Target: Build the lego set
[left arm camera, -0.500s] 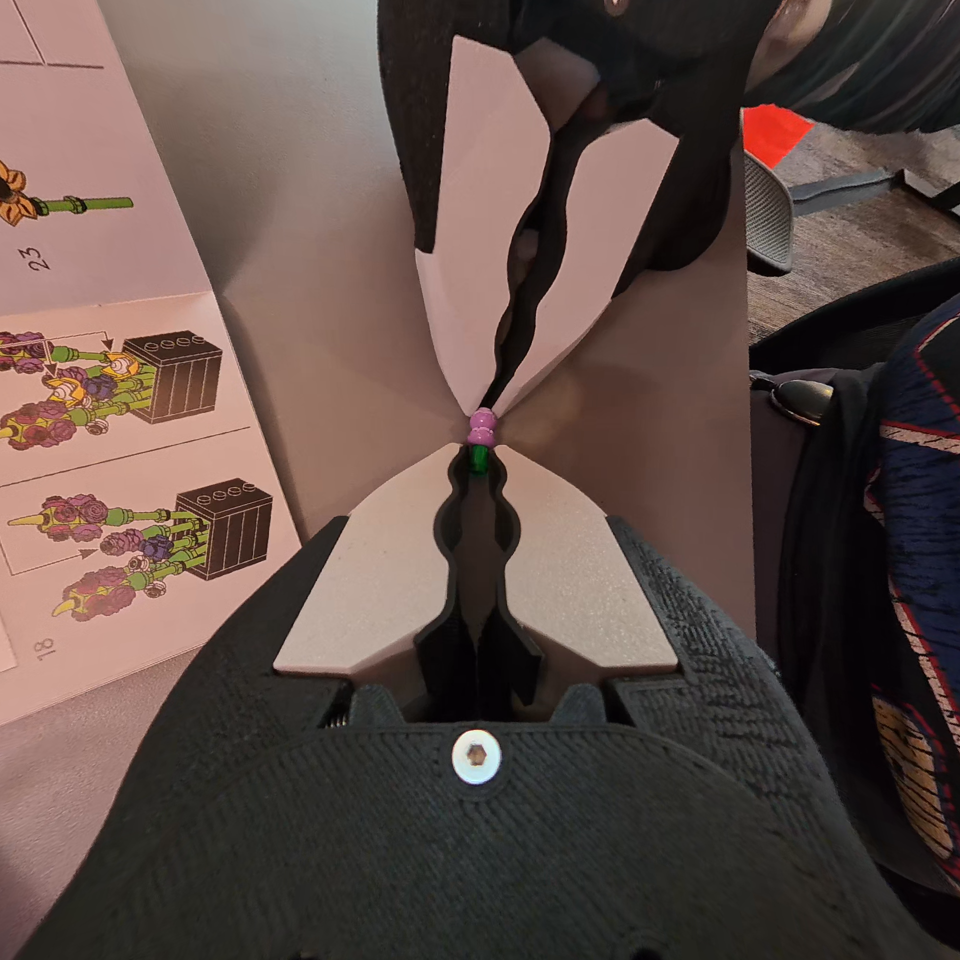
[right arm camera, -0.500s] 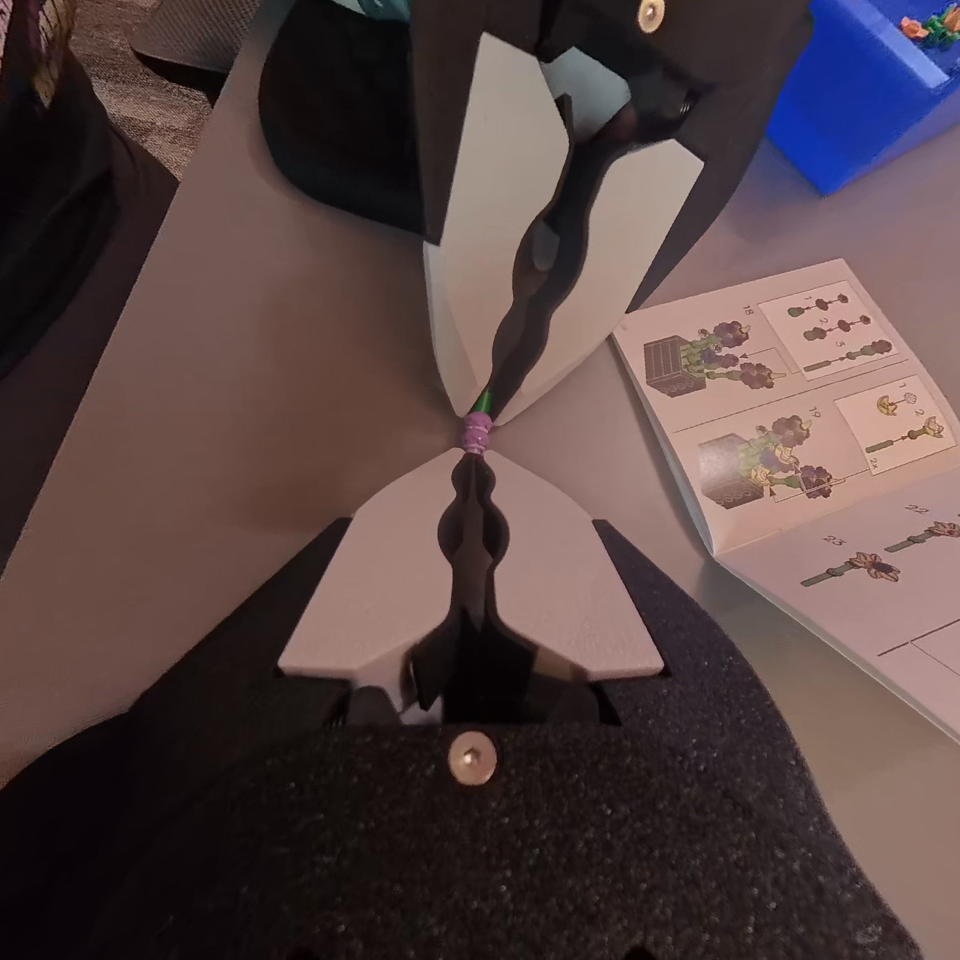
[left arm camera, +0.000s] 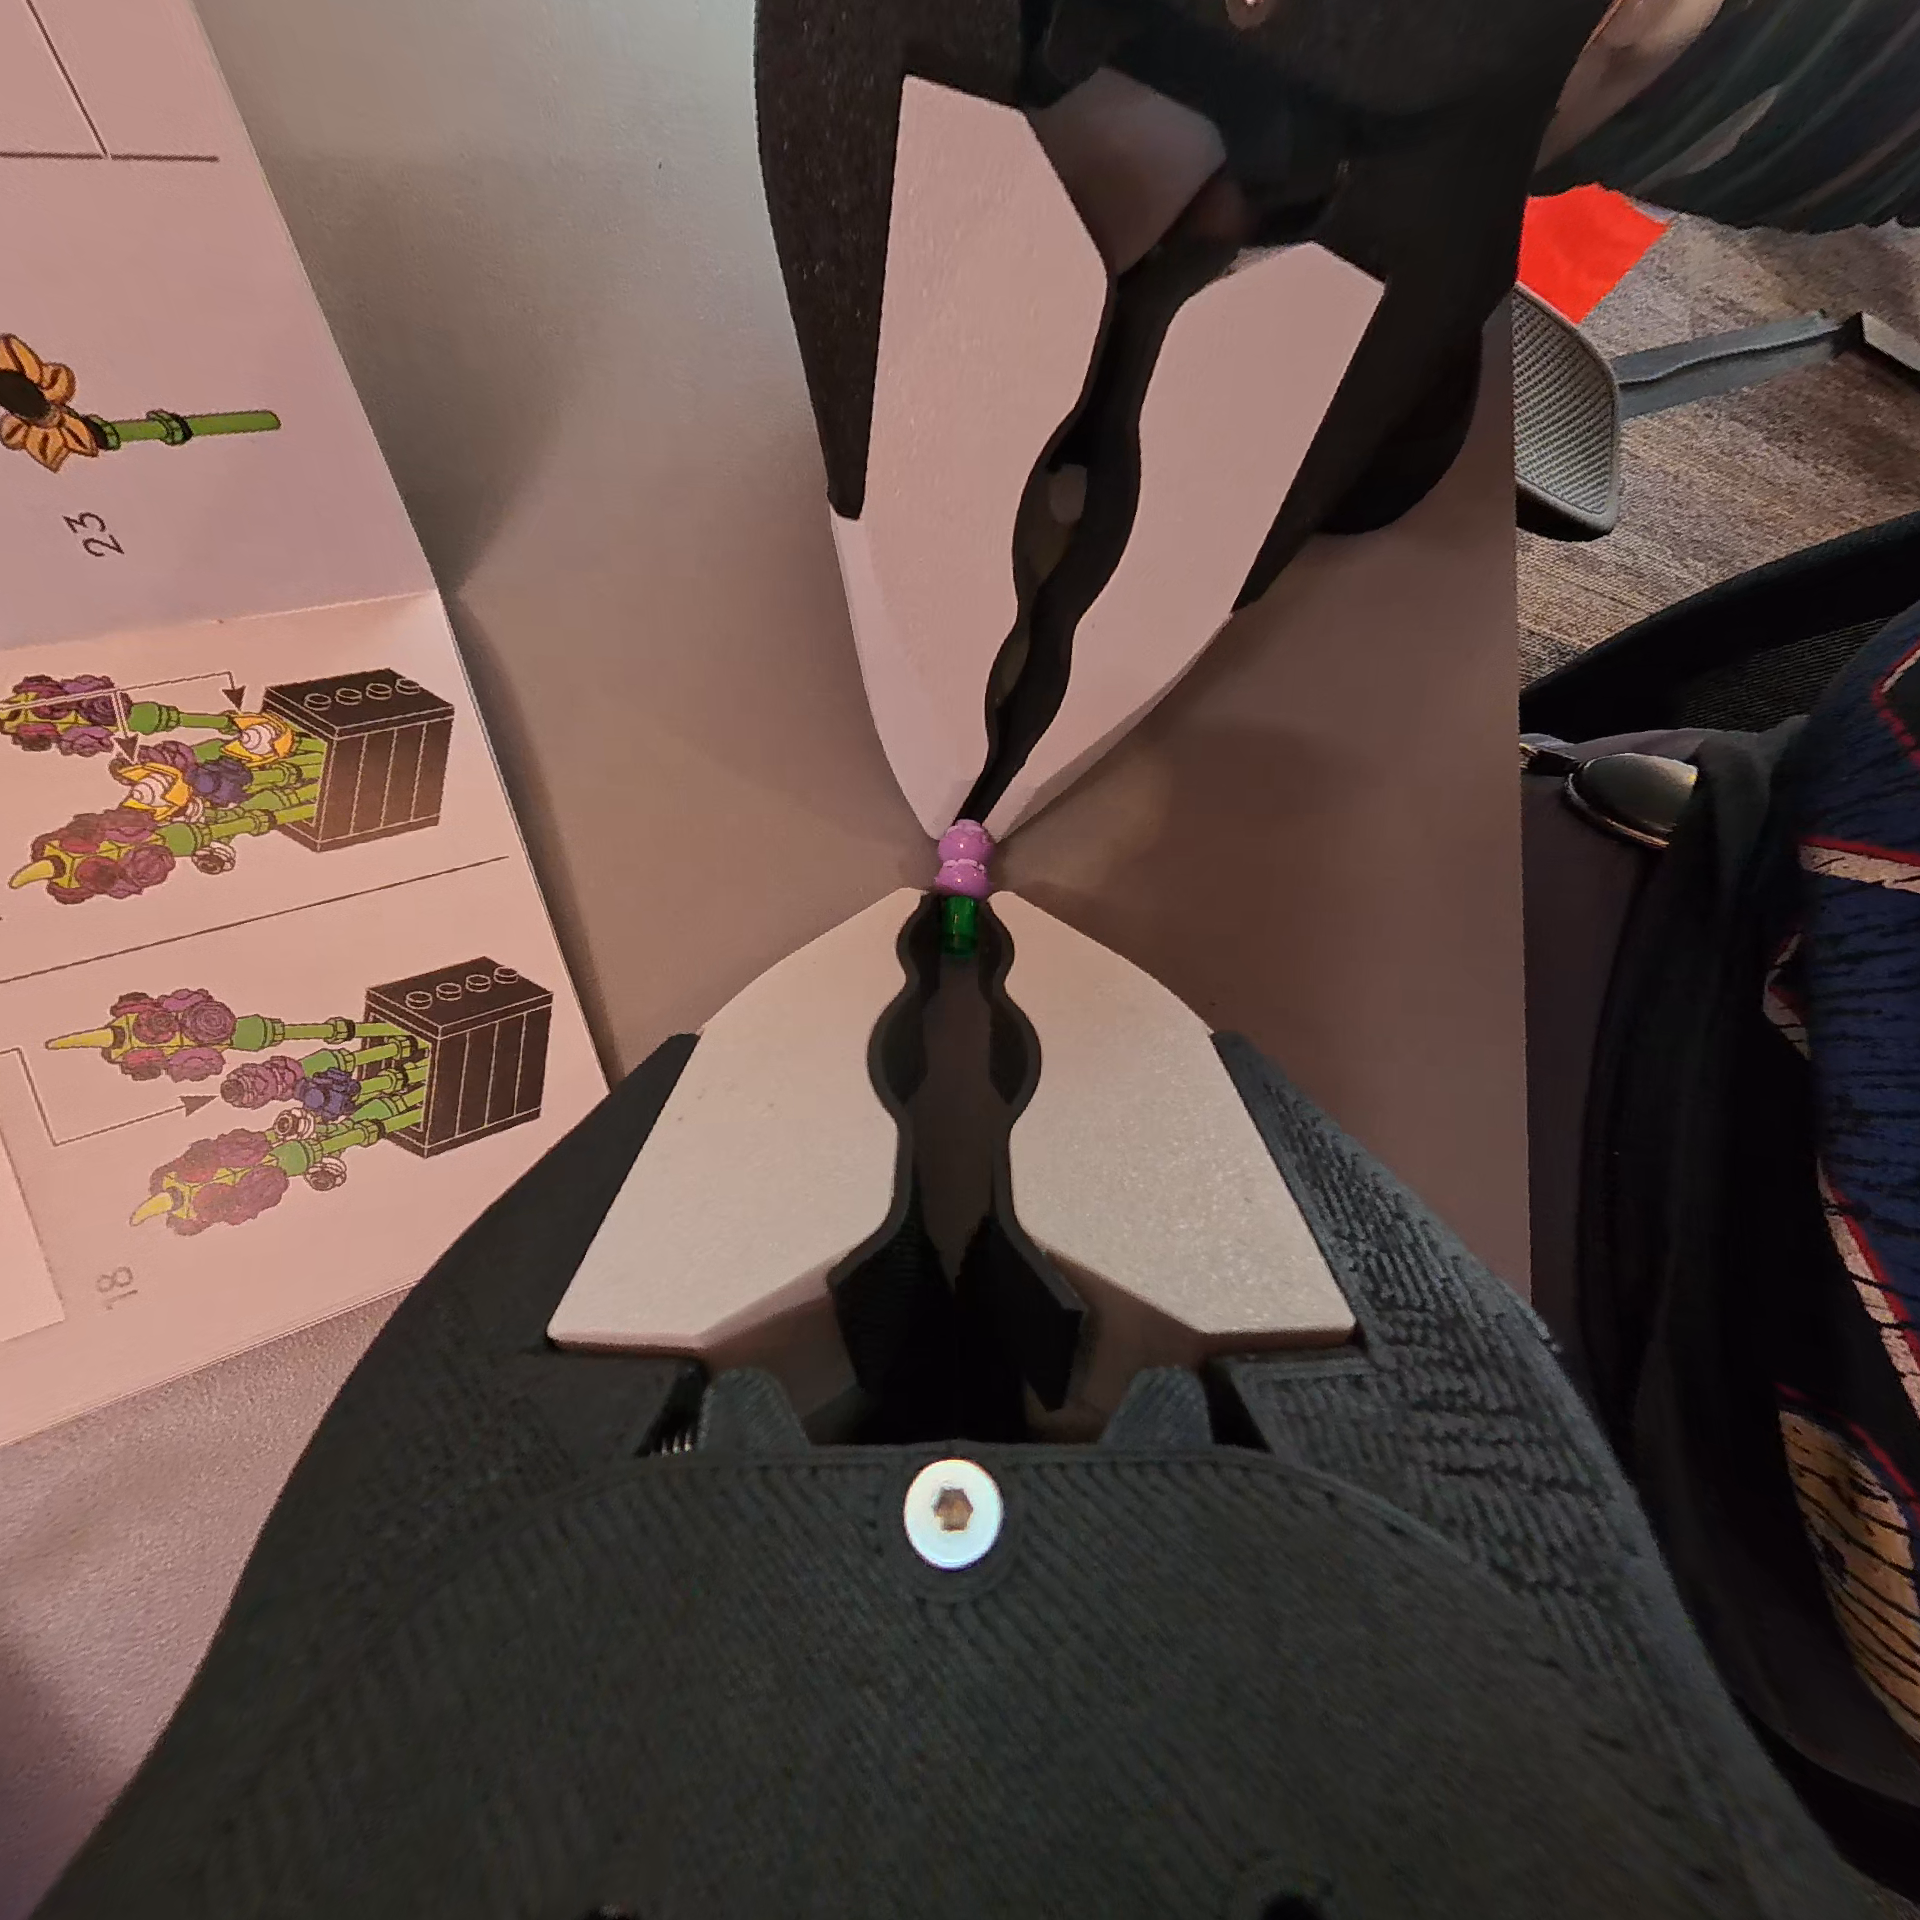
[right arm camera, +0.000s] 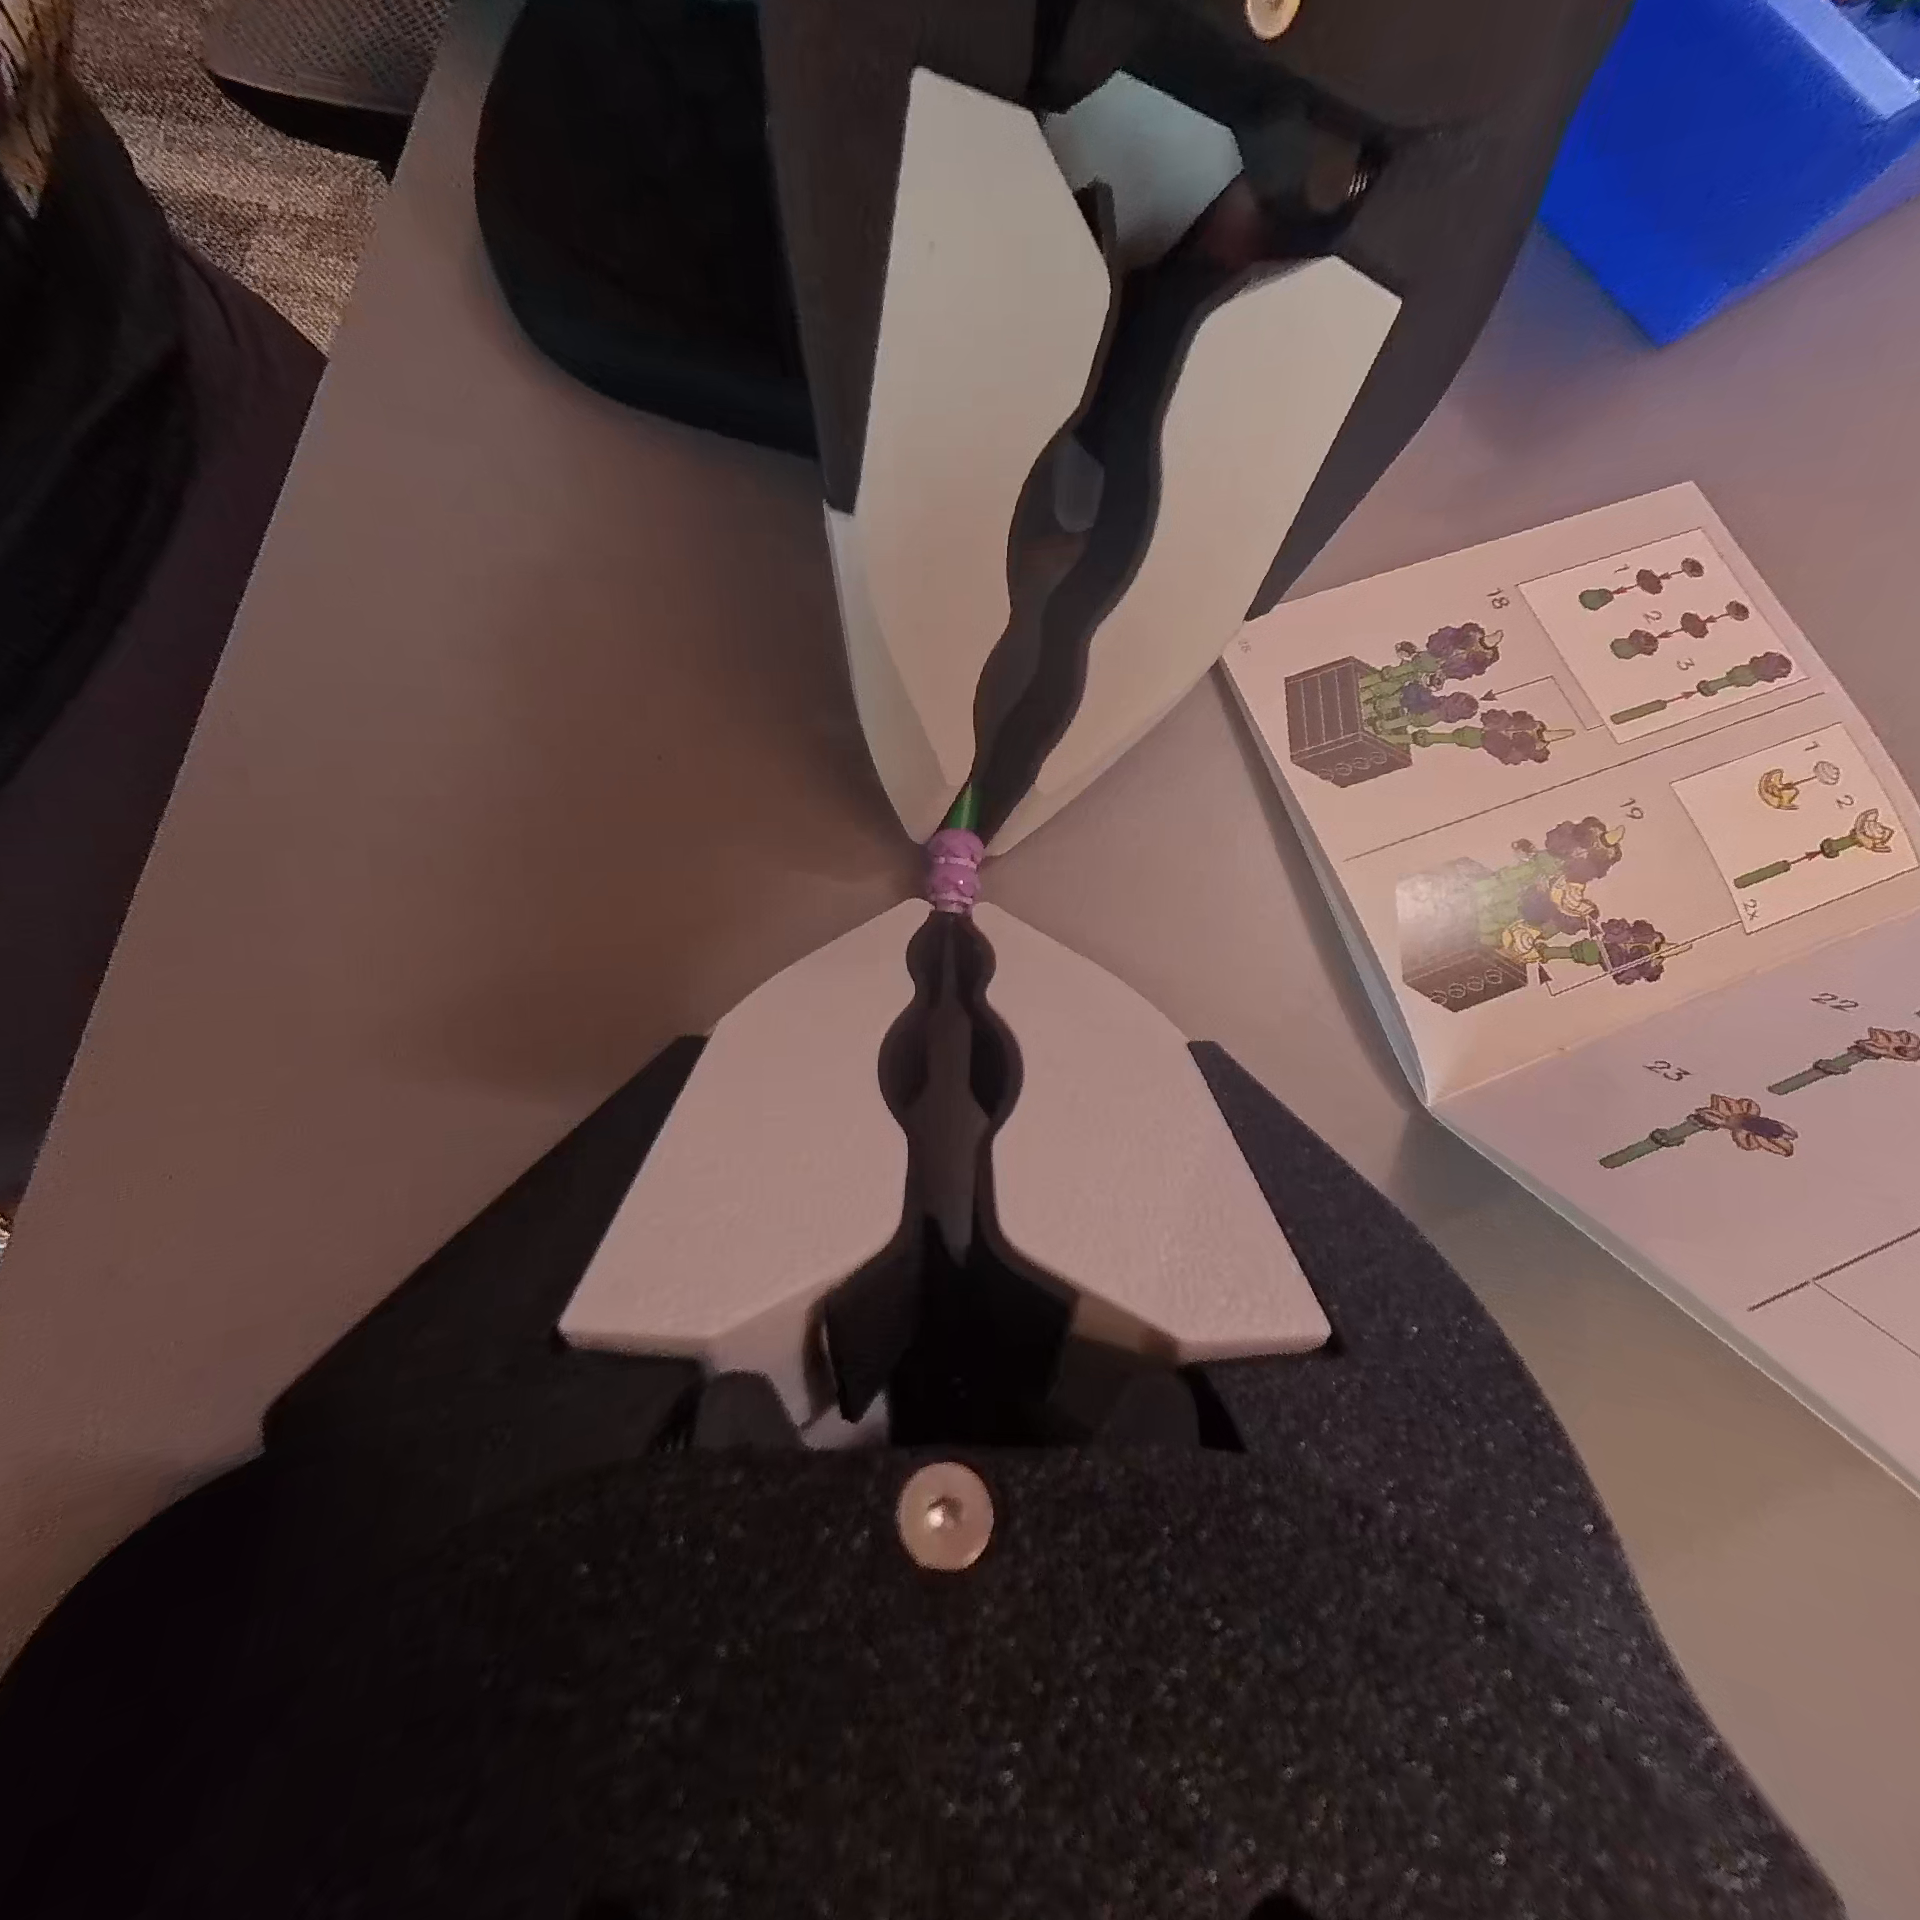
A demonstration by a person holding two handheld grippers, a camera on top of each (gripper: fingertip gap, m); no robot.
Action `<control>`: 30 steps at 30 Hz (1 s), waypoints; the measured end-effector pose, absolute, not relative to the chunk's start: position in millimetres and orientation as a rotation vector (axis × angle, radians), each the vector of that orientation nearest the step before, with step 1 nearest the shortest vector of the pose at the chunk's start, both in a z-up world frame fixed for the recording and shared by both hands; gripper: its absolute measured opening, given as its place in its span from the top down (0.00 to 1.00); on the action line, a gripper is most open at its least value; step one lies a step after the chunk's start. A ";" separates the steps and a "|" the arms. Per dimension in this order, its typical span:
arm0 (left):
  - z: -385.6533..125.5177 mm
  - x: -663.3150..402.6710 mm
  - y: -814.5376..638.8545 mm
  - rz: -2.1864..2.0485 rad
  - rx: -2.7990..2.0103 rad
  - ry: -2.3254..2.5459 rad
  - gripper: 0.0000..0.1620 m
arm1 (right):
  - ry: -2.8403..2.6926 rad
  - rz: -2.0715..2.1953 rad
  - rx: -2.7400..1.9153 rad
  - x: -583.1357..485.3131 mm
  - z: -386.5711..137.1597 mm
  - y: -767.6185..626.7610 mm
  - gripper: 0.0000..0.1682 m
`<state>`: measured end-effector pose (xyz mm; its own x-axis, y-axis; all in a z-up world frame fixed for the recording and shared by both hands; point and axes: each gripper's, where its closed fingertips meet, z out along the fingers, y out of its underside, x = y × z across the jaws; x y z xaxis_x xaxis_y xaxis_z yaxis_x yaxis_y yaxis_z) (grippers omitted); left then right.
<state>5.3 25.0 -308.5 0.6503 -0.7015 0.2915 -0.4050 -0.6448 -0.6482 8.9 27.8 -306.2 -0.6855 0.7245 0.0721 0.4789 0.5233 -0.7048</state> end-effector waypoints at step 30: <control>-222.2 -4.2 28.0 -1.109 -1.754 0.611 0.96 | -1.744 1.616 -0.781 -10.6 -207.9 21.2 0.90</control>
